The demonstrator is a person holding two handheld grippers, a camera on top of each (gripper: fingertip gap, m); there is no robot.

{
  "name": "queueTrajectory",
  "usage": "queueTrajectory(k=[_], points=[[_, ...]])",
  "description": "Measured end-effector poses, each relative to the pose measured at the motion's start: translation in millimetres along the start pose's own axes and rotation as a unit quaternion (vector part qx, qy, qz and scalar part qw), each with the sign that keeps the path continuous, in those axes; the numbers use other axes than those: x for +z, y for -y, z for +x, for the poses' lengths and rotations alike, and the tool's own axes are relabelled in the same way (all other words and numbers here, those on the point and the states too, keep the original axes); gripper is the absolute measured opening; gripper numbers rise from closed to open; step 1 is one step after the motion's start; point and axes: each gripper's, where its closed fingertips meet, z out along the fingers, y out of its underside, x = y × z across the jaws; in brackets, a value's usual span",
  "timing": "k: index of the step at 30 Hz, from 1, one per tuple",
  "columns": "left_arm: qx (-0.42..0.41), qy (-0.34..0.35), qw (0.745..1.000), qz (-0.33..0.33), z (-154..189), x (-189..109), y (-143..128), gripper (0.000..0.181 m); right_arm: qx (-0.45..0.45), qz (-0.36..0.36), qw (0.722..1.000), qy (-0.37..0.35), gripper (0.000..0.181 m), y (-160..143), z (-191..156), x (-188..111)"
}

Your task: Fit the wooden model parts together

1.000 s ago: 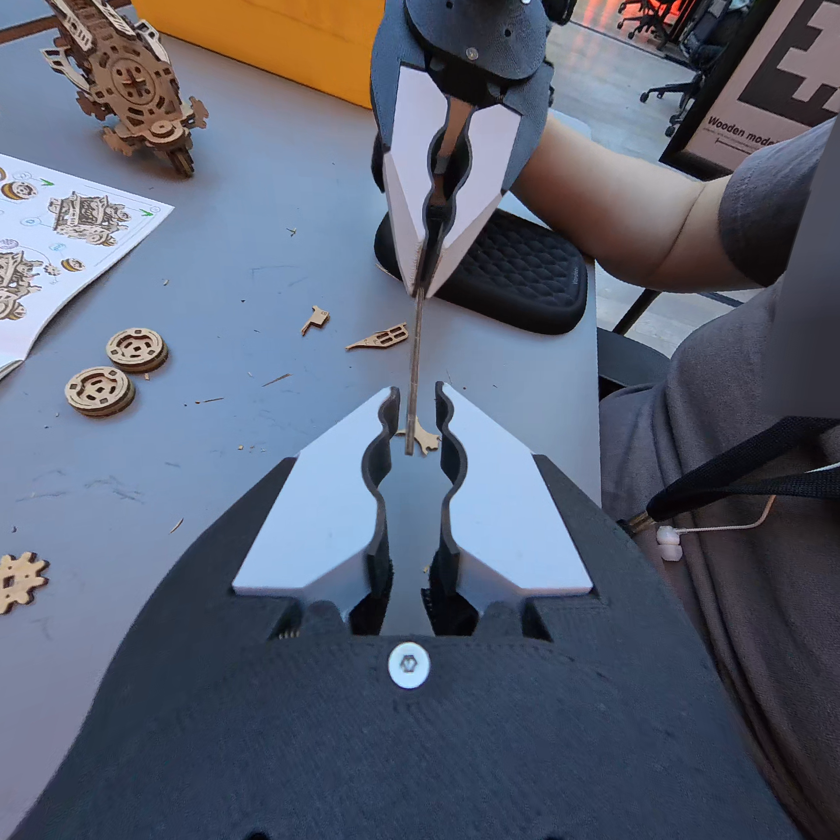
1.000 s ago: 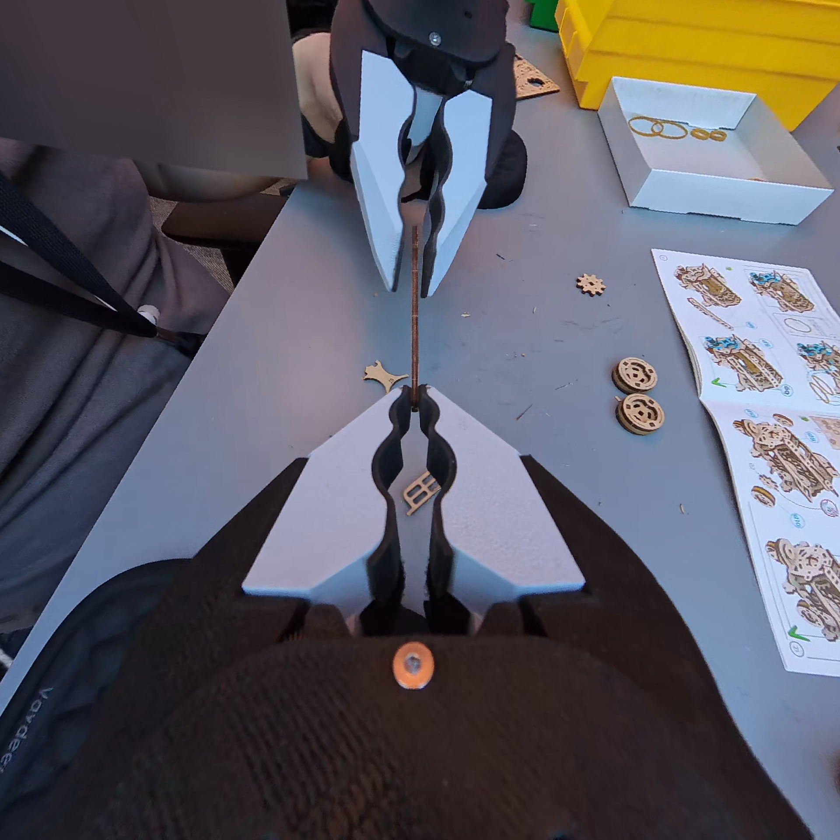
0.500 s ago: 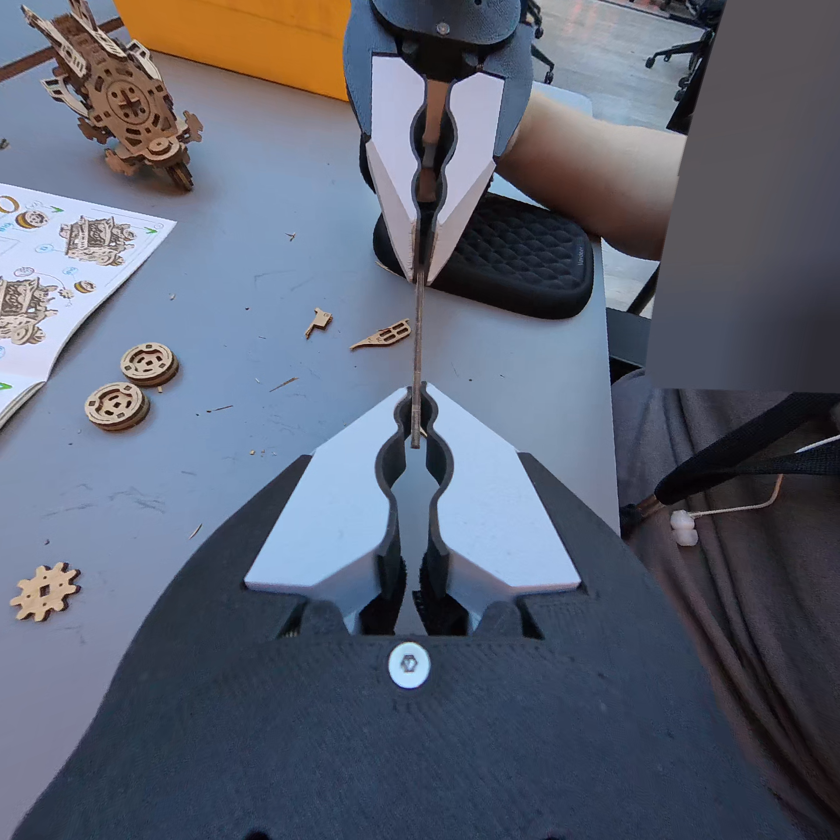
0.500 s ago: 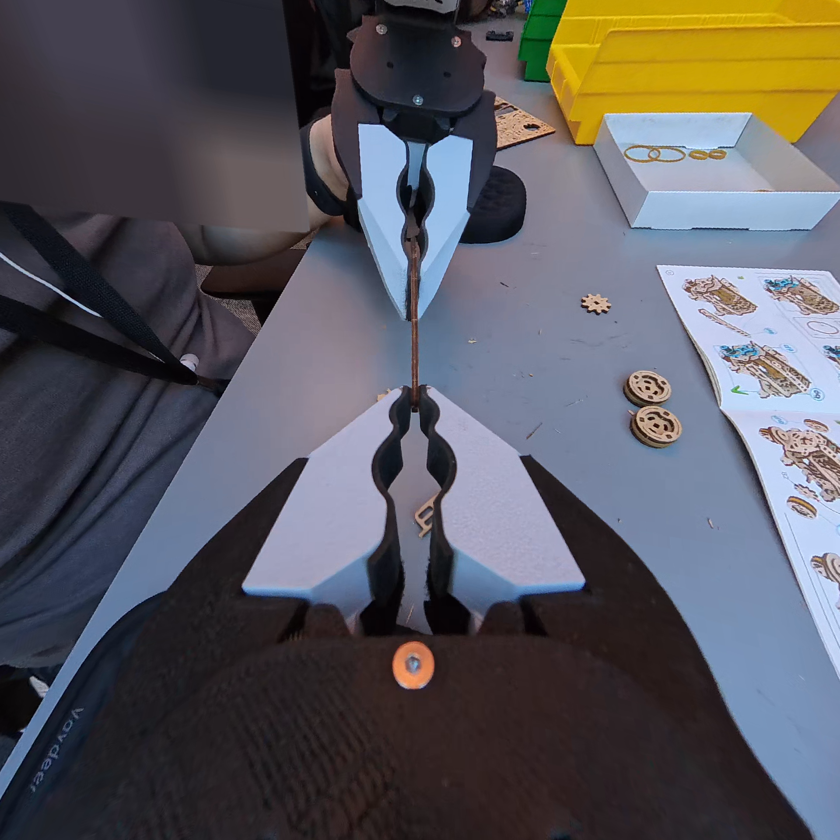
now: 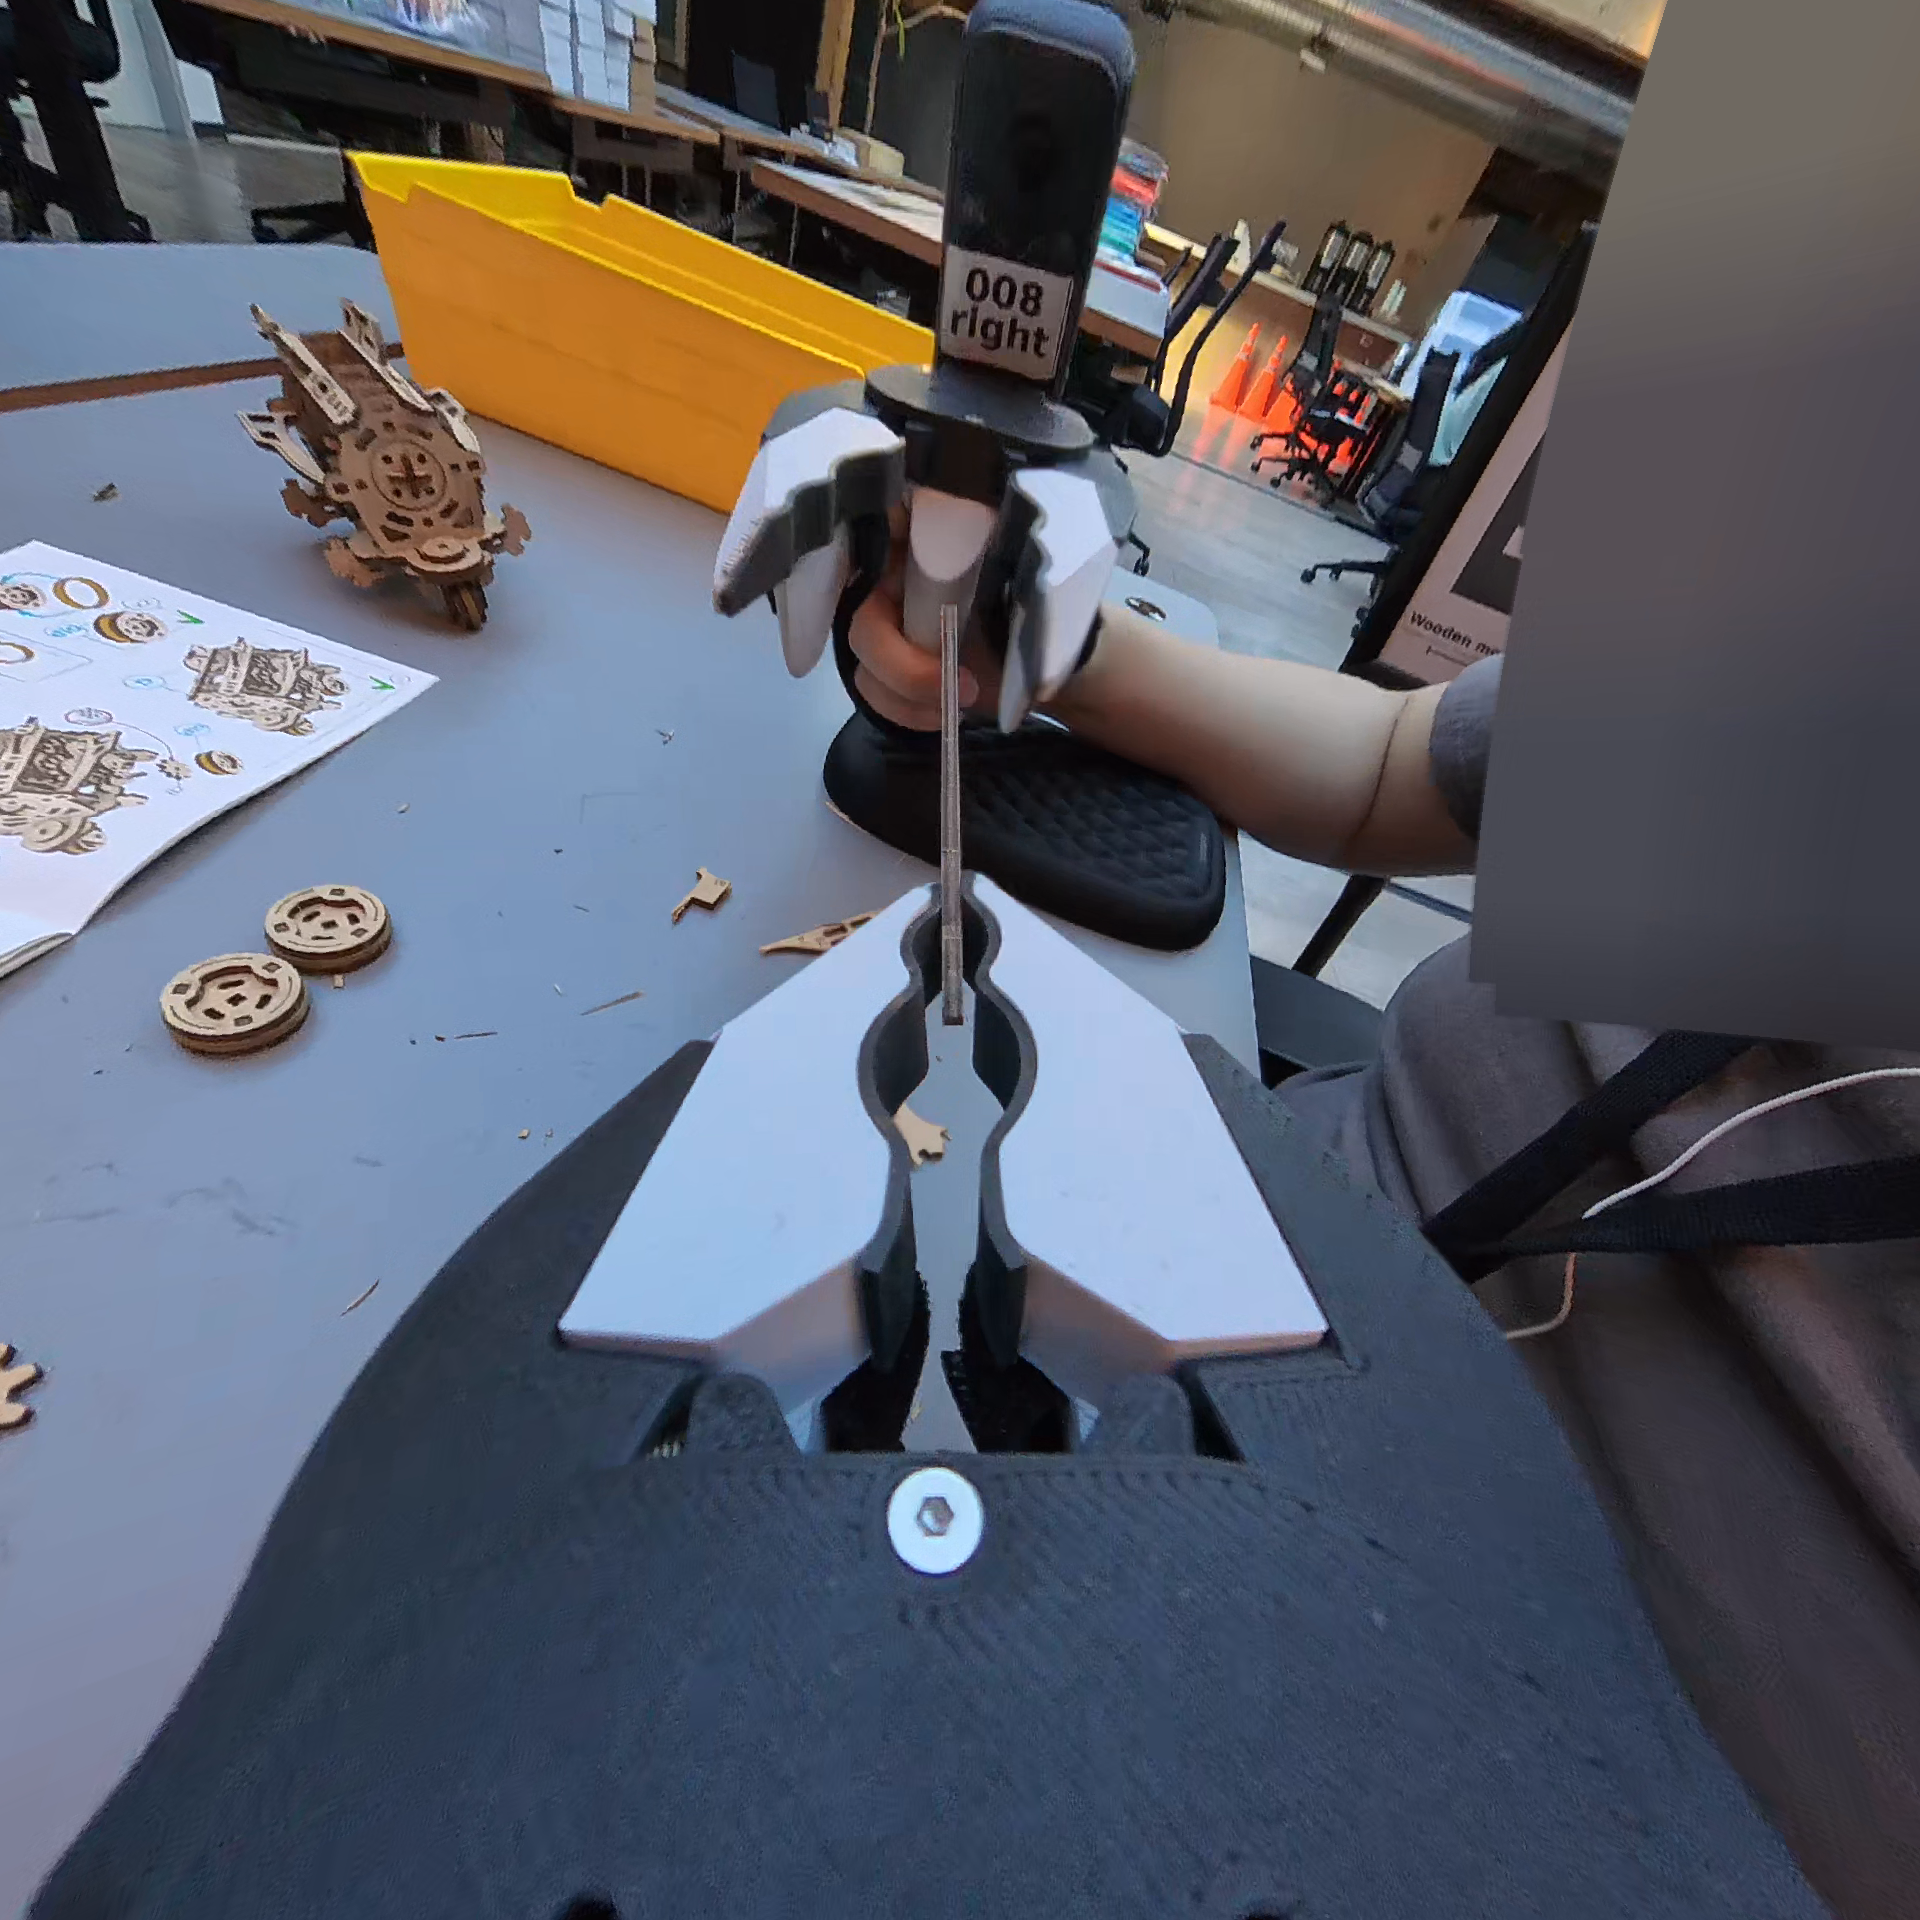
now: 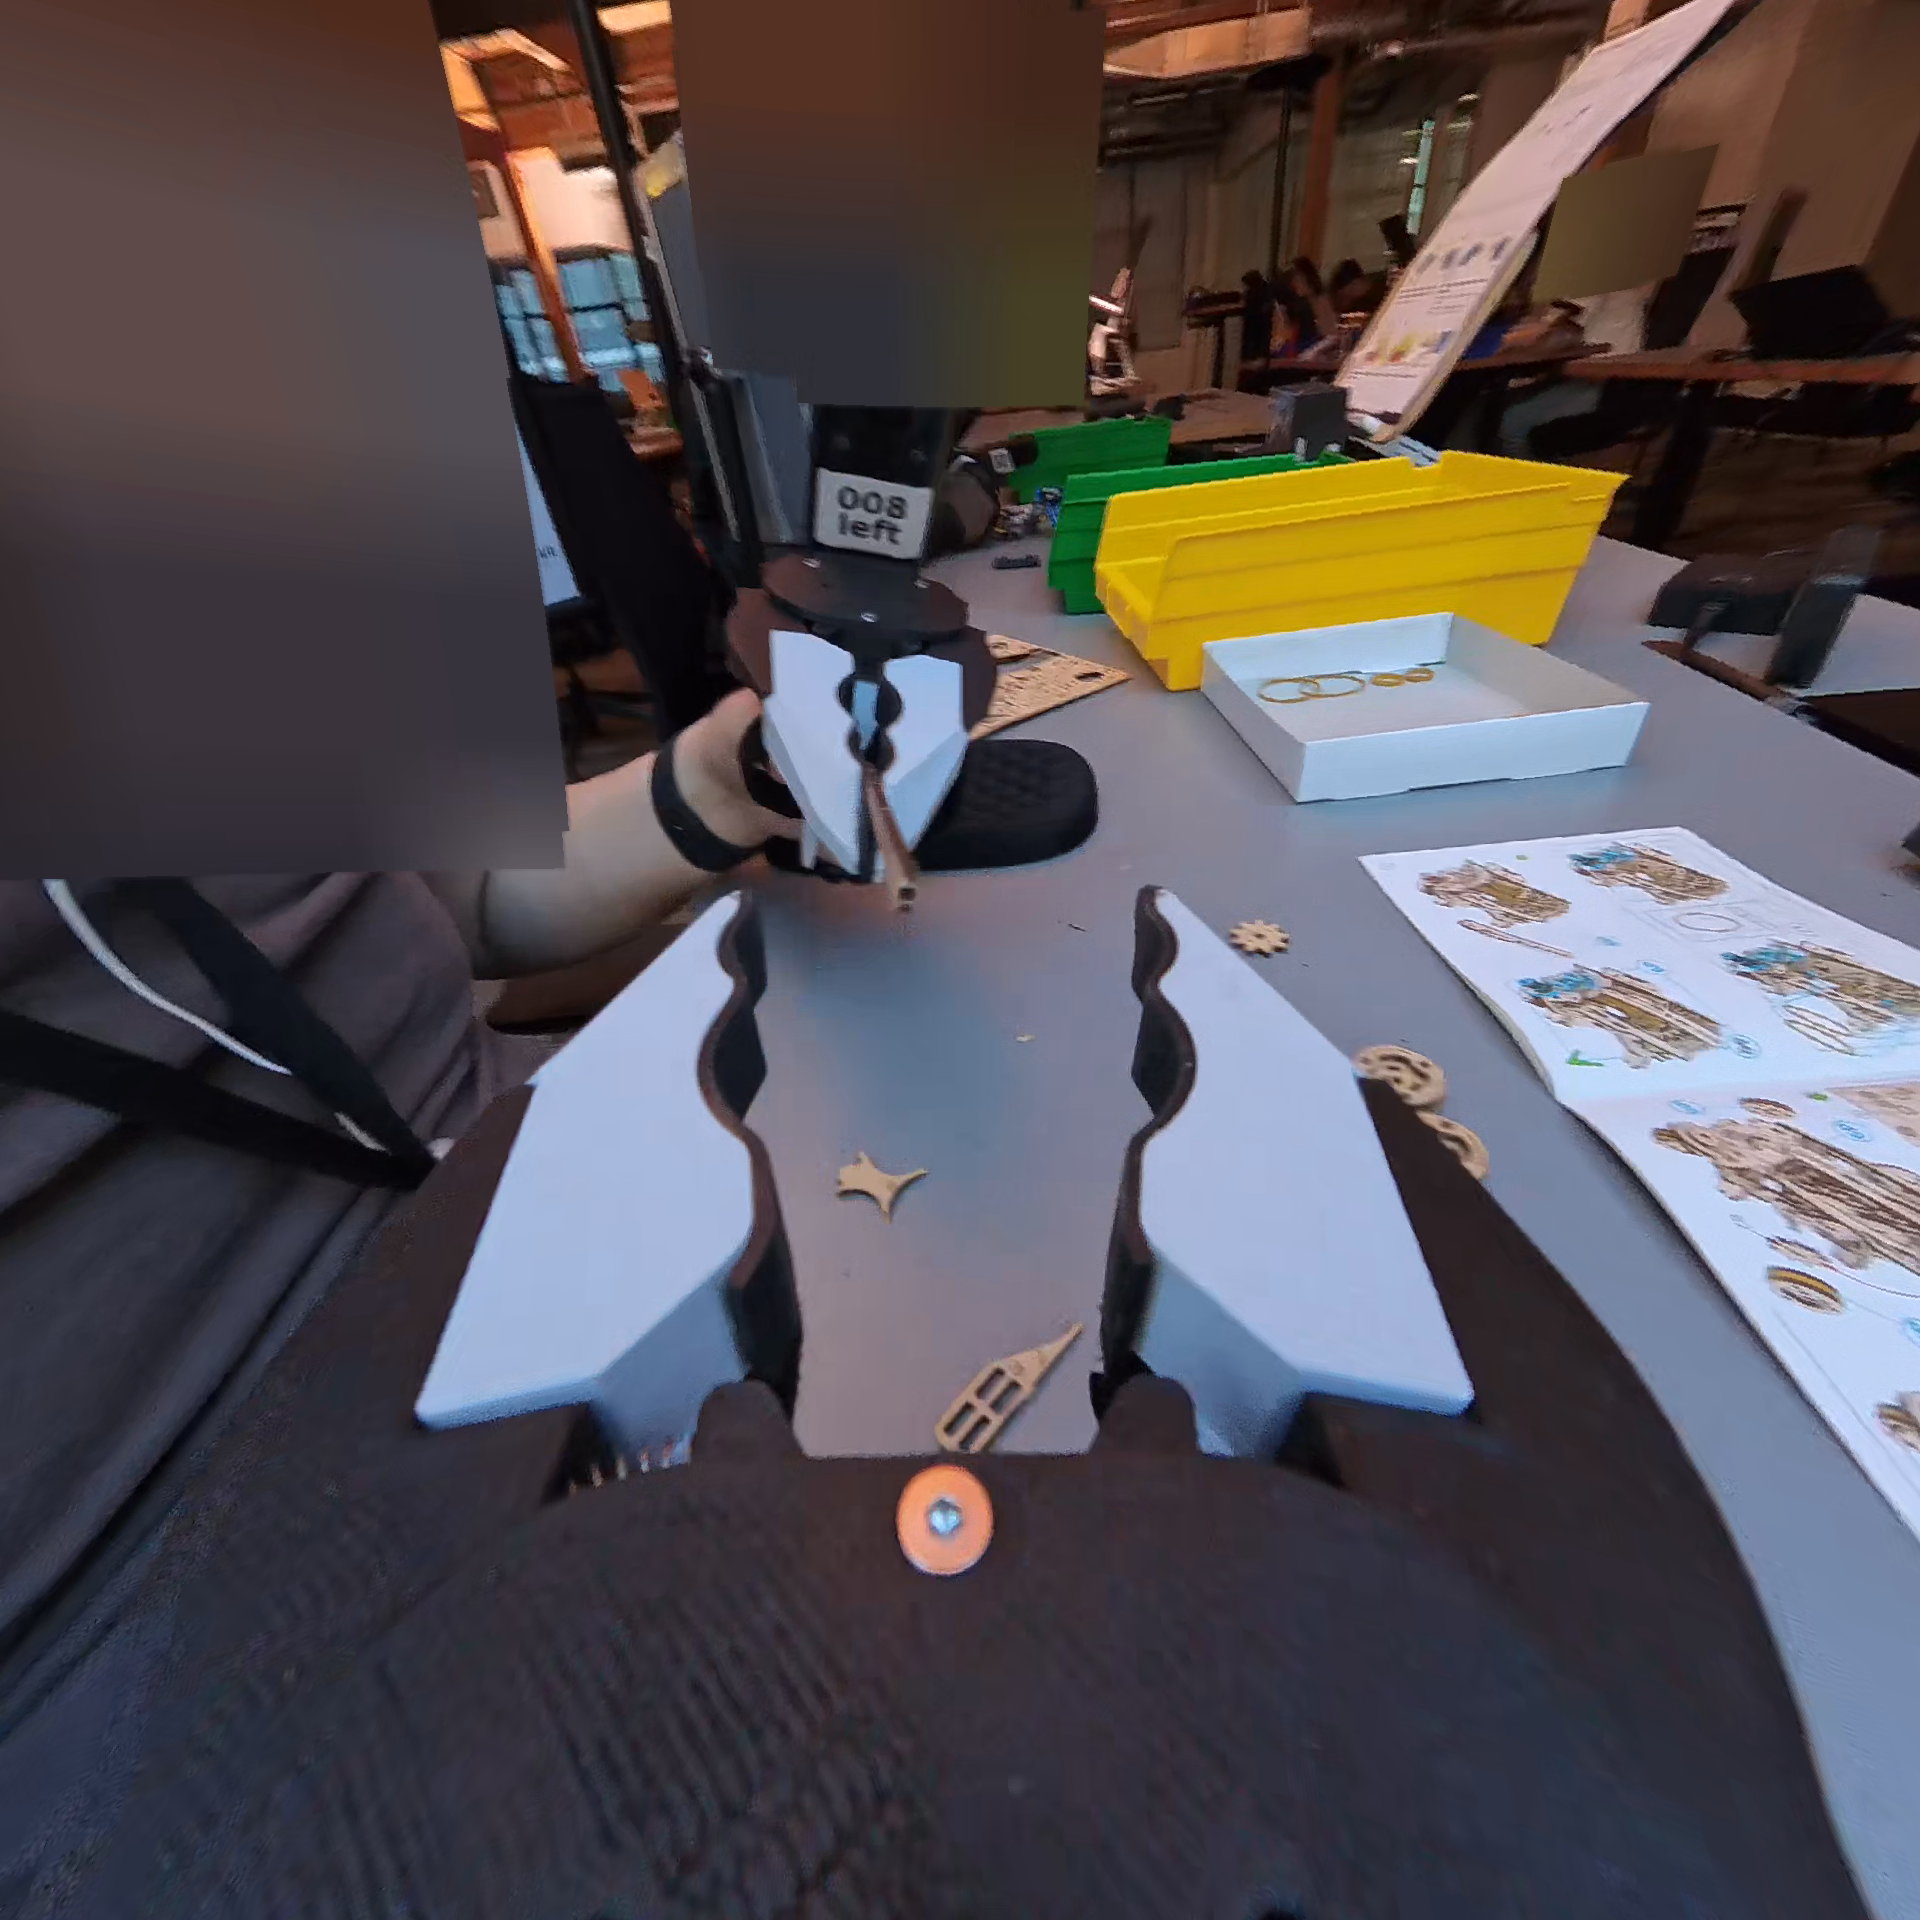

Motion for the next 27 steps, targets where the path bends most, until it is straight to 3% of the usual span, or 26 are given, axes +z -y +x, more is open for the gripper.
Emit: queueTrajectory(k=[2,4,9,11,13,27], points=[[-0.008,0.000,1.000,0.022,0,1,5,0.000,0.040,0.017,0.999,0.023,0.070,8,-5,1],[-0.011,-0.003,0.999,0.042,2,3,11,0.000,0.073,0.029,0.996,0.029,0.054,13,-6,3],[-0.020,-0.015,0.998,0.058,6,10,15,0.000,0.103,0.030,0.993,0.045,0.036,12,-13,12],[-0.015,-0.007,0.998,0.054,4,12,14,0.000,0.093,0.034,0.993,0.060,0.011,12,-18,12],[-0.015,-0.008,0.998,0.055,5,13,15,0.000,0.094,0.037,0.993,0.054,0.001,11,-15,9],[-0.020,-0.017,0.999,0.044,8,15,11,0.000,0.140,0.051,0.985,0.082,0.001,12,-17,9]])
